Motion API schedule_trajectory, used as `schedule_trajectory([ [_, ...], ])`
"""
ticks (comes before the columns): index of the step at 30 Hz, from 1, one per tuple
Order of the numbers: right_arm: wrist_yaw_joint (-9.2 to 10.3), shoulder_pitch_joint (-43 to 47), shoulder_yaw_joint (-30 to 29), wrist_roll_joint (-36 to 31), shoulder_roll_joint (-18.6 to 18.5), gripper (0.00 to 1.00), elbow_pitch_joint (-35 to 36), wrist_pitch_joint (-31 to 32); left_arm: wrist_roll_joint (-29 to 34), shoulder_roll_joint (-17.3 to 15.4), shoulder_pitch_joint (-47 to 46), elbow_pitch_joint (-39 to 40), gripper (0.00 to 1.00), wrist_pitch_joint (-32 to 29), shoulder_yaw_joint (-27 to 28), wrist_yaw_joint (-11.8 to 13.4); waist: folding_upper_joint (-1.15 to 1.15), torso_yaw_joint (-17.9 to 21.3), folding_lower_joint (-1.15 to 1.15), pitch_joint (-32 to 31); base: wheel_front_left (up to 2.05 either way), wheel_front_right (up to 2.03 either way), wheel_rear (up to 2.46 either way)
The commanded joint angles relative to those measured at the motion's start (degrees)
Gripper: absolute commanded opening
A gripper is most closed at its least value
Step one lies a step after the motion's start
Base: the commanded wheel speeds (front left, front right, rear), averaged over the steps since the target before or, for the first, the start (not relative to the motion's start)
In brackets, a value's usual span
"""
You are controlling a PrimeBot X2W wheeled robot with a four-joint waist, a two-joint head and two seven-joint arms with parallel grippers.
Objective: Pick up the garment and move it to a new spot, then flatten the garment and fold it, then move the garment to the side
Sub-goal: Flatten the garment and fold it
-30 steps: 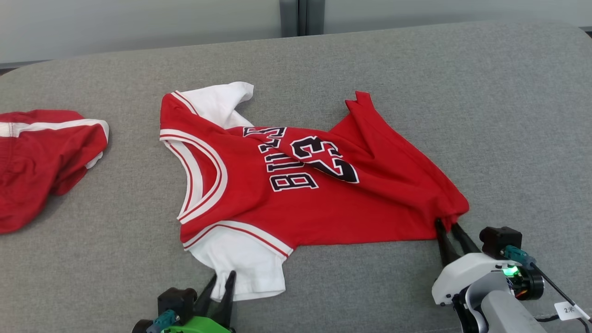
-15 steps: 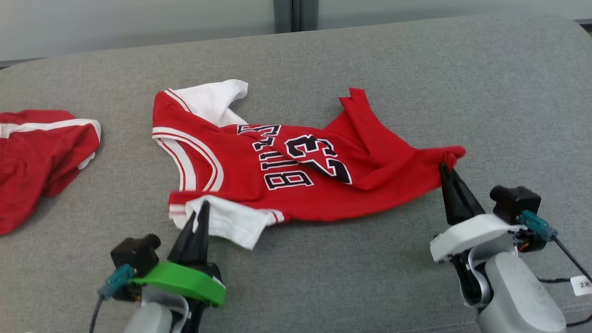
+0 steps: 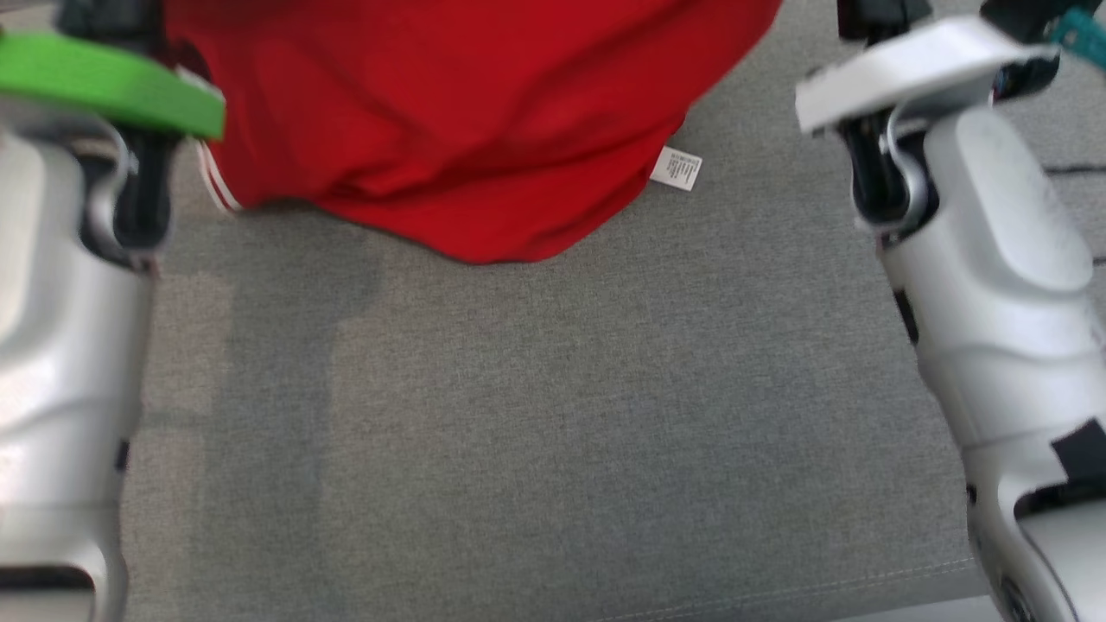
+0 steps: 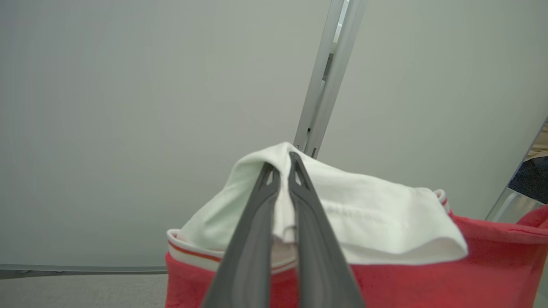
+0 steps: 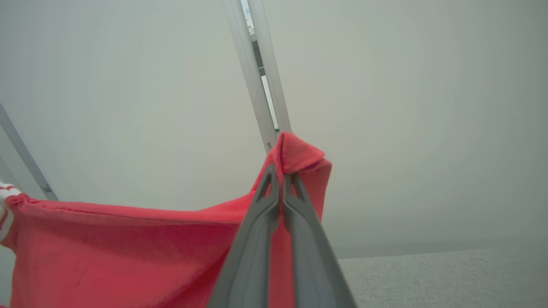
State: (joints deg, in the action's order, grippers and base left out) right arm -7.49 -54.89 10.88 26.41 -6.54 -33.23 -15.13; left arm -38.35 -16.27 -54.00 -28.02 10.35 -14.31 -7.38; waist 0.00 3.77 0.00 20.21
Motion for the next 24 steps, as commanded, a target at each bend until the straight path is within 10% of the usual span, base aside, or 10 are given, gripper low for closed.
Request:
schedule_trajectory([
  [1,0.0,-3.61,-0.32,1.12,0.18,0.0,-1.5,-0.02,-0.08,-0.68,-4.37,-1.05,0.0,-0.52,0.29,-0.11,0.0,1.4,0.0,6.71,0.0,0.0,0.0],
  [13,0.0,-35.84,-7.19,3.47,1.95,0.0,-14.02,-0.02,1.58,0.27,-43.54,-14.8,0.0,0.15,-4.49,-0.12,0.0,3.13,0.0,13.93,0.0,0.0,0.0],
  [24,0.0,-36.72,-6.29,1.9,2.36,0.0,-14.76,-0.02,-2.4,-0.02,-47.35,-17.22,0.0,3.88,-12.4,-0.12,0.0,2.87,0.0,12.35,0.0,0.0,0.0],
])
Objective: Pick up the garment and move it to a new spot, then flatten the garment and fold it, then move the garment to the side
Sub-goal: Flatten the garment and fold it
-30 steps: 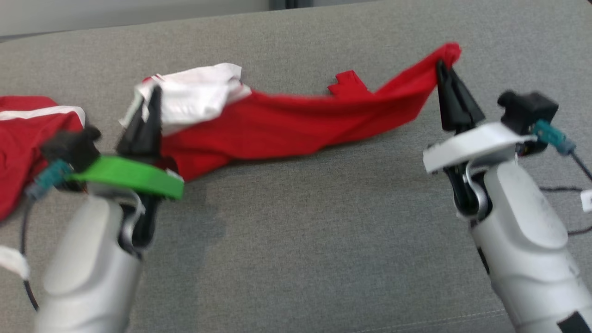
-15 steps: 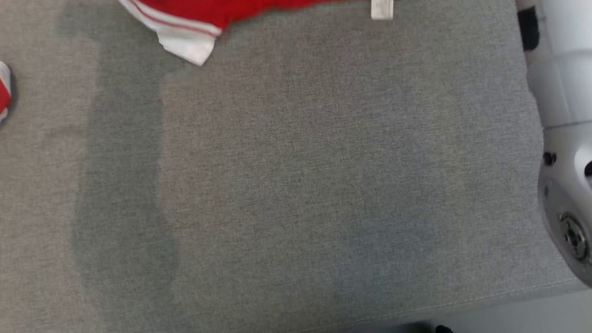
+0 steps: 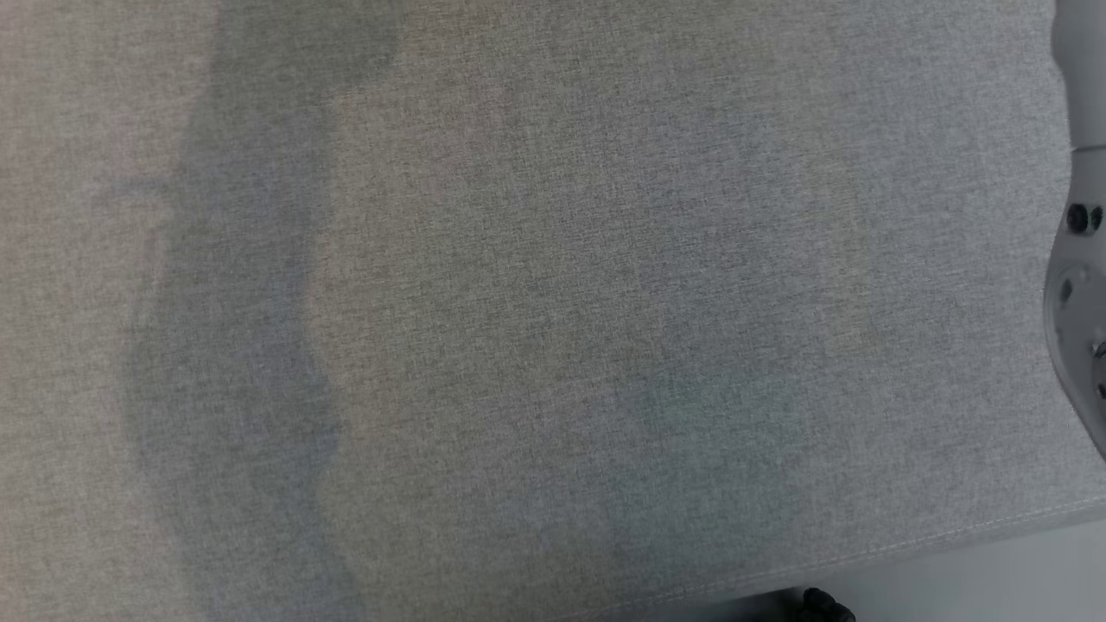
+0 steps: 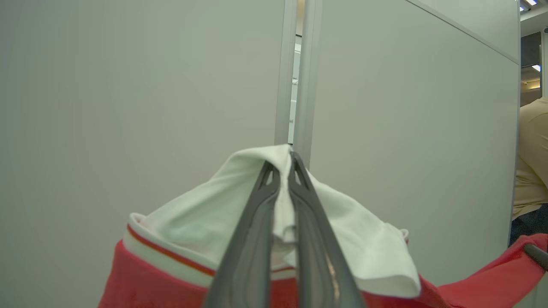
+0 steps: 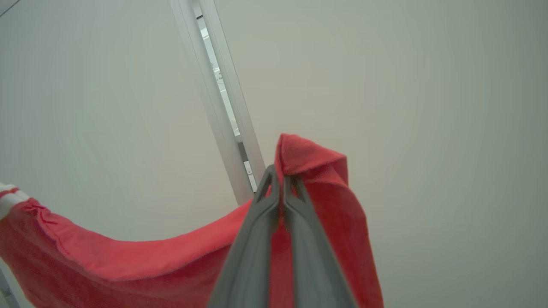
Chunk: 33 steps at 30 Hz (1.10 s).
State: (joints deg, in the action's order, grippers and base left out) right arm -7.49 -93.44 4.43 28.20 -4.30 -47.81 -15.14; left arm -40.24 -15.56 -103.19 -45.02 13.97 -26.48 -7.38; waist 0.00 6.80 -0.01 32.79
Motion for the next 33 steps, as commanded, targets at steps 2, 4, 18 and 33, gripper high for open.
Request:
schedule_trajectory([
  [2,0.0,4.34,0.28,0.71,0.13,0.0,-0.02,-0.01,-1.15,-1.5,4.65,0.17,0.0,0.81,-1.09,-0.12,0.0,-0.27,0.01,-0.68,0.0,0.0,0.0],
  [4,-0.01,7.62,0.99,1.02,0.25,0.0,0.22,-0.01,-1.7,-2.15,8.21,0.98,0.0,1.07,-1.57,-0.12,0.0,-0.32,0.01,-1.27,0.0,0.0,0.0],
  [18,0.01,42.17,4.76,6.31,-1.04,0.0,11.62,0.0,3.84,0.23,55.35,20.33,0.0,1.24,14.93,0.73,0.0,-0.8,0.01,-7.26,0.0,0.0,0.0],
  [33,0.04,75.64,5.13,10.42,-3.78,0.0,23.03,-0.01,10.78,10.1,93.5,31.27,0.0,1.26,22.71,0.06,0.0,-2.01,0.01,-17.36,0.0,0.0,0.0],
])
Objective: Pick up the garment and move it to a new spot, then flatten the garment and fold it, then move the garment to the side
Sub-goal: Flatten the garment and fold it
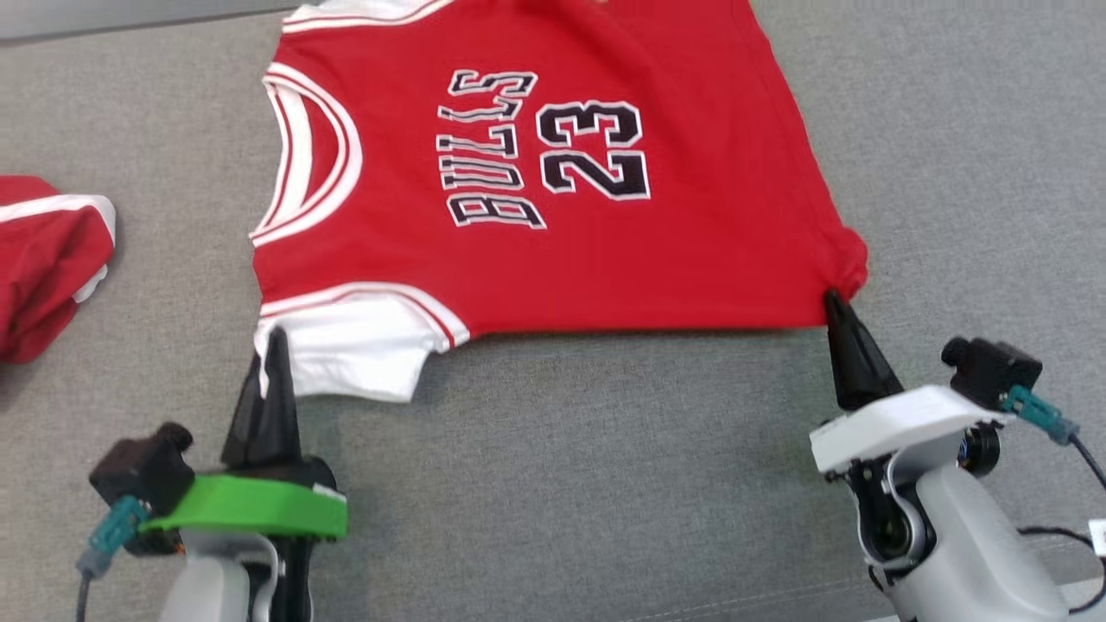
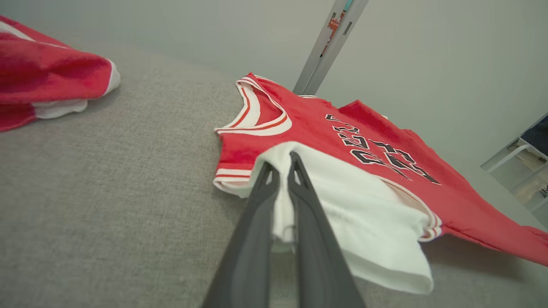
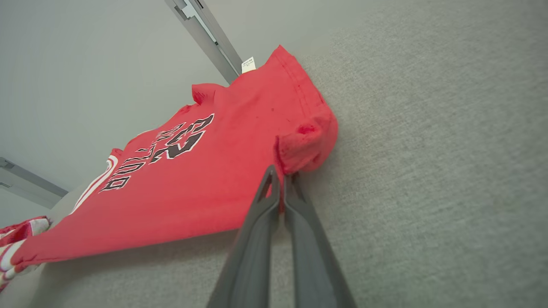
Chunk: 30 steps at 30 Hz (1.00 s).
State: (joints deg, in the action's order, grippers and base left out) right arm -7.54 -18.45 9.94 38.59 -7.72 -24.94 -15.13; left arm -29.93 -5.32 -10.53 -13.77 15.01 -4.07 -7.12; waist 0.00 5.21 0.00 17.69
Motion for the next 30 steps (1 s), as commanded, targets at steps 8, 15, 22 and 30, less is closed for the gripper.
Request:
schedule_trajectory([
  [8,0.11,12.17,-1.96,-2.21,-1.1,0.0,5.35,-0.02,1.4,1.48,11.99,3.76,0.0,0.22,0.03,-0.18,0.0,-0.81,0.0,-5.39,0.0,0.0,0.0],
  [15,0.11,16.29,-4.28,-3.75,-0.12,0.0,7.87,-0.02,2.38,1.97,15.24,4.91,0.0,0.22,-0.72,0.01,0.0,-0.83,0.0,-5.3,0.0,0.0,0.0],
  [22,0.1,12.4,-3.39,-4.88,0.76,0.0,6.59,0.44,3.57,1.01,10.37,2.48,0.0,0.21,-2.94,-0.17,0.0,-0.12,0.0,-4.95,0.0,0.0,0.0],
  [30,0.1,6.72,-2.77,-5.41,0.66,0.0,4.28,2.87,3.13,-1.39,4.06,-1.19,0.0,-0.14,-4.95,-0.31,0.0,0.68,0.0,-4.36,0.0,0.0,0.0],
])
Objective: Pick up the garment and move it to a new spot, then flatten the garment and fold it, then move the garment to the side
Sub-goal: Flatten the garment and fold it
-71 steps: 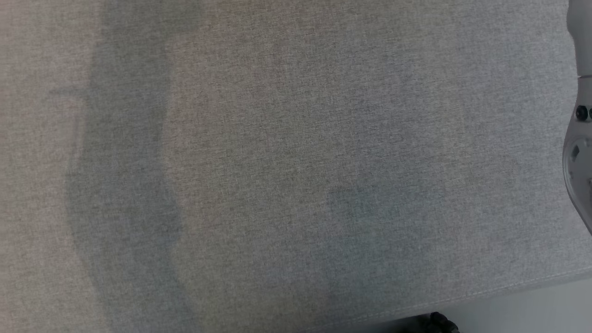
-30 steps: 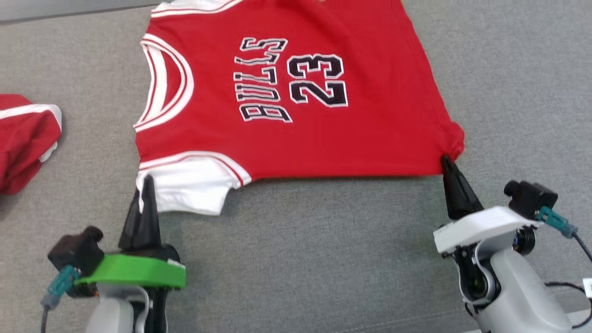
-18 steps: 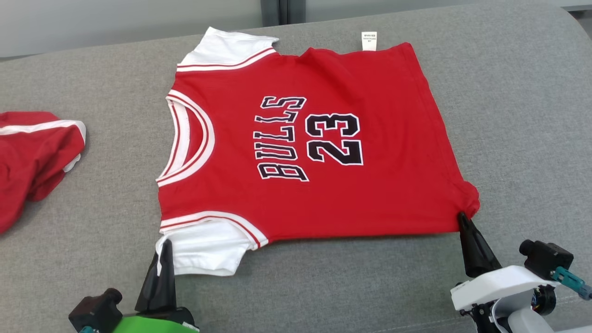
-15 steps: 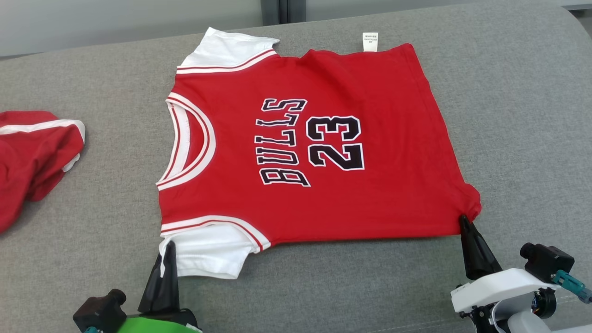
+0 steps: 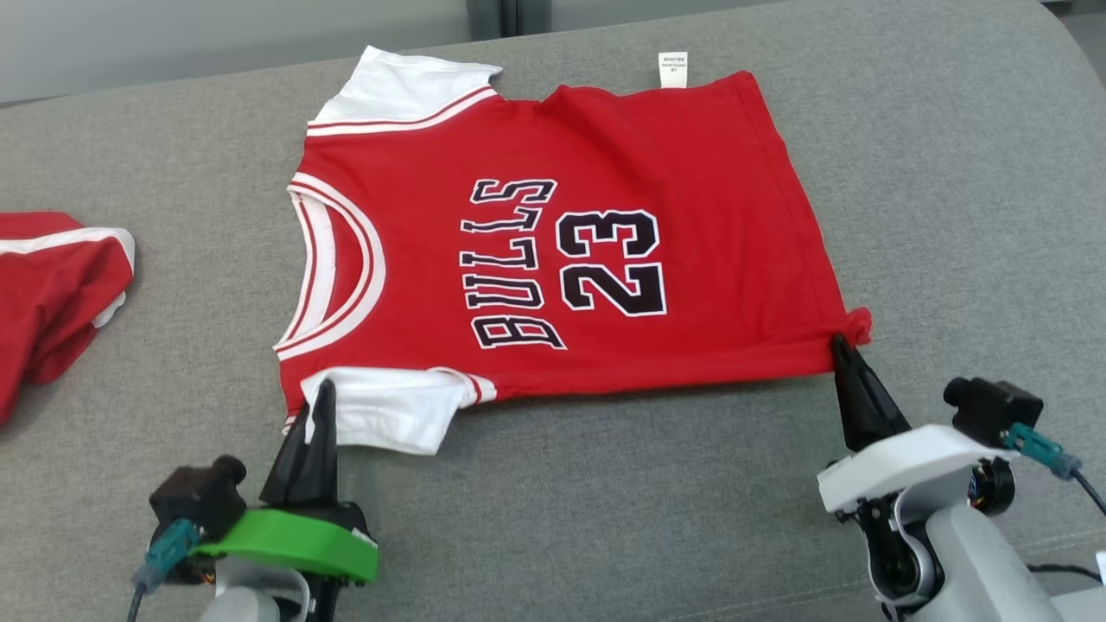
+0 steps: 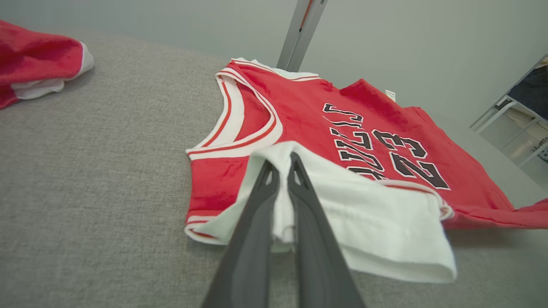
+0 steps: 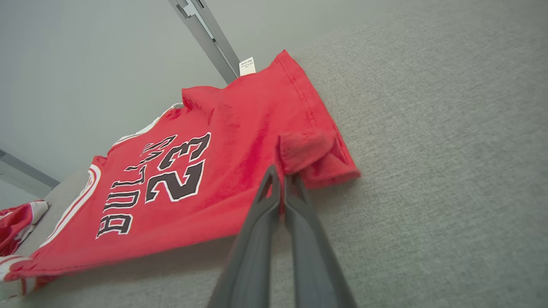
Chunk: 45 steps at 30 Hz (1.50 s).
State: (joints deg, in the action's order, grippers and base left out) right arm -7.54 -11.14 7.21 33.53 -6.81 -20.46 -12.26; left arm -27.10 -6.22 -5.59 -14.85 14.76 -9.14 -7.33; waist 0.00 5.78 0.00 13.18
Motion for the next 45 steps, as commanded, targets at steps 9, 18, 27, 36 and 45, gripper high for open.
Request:
schedule_trajectory([
  [9,0.1,-9.71,0.11,-1.54,-0.92,0.0,-5.77,2.27,-0.64,-4.12,-11.57,-7.59,0.0,-1.21,-2.63,-0.14,0.0,0.46,0.0,3.23,0.0,0.0,0.0],
  [18,0.1,-19.64,2.5,-2.0,0.05,0.0,-15.25,1.53,-2.31,-6.92,-21.39,-15.31,0.0,-1.02,-6.41,-0.15,0.0,1.0,0.0,6.41,0.0,0.0,0.0],
  [27,0.09,-23.39,4.39,-1.37,-0.17,1.0,-22.5,-1.18,-2.86,-7.17,-24.38,-20.2,1.0,0.16,-8.41,-0.16,0.0,0.5,0.0,5.64,0.0,0.0,0.0],
  [36,0.09,-19.65,6.31,-3.72,-5.15,1.0,-22.14,-2.76,1.45,-8.48,-16.27,-15.17,1.0,0.42,-4.83,1.66,0.0,0.43,0.0,2.46,0.0,0.0,0.0],
  [45,0.09,-19.0,5.96,-4.68,-7.99,1.0,-24.58,-2.95,7.23,-8.78,-10.3,-13.37,1.0,0.44,-6.67,3.4,0.0,0.03,0.0,2.03,0.0,0.0,0.0],
])
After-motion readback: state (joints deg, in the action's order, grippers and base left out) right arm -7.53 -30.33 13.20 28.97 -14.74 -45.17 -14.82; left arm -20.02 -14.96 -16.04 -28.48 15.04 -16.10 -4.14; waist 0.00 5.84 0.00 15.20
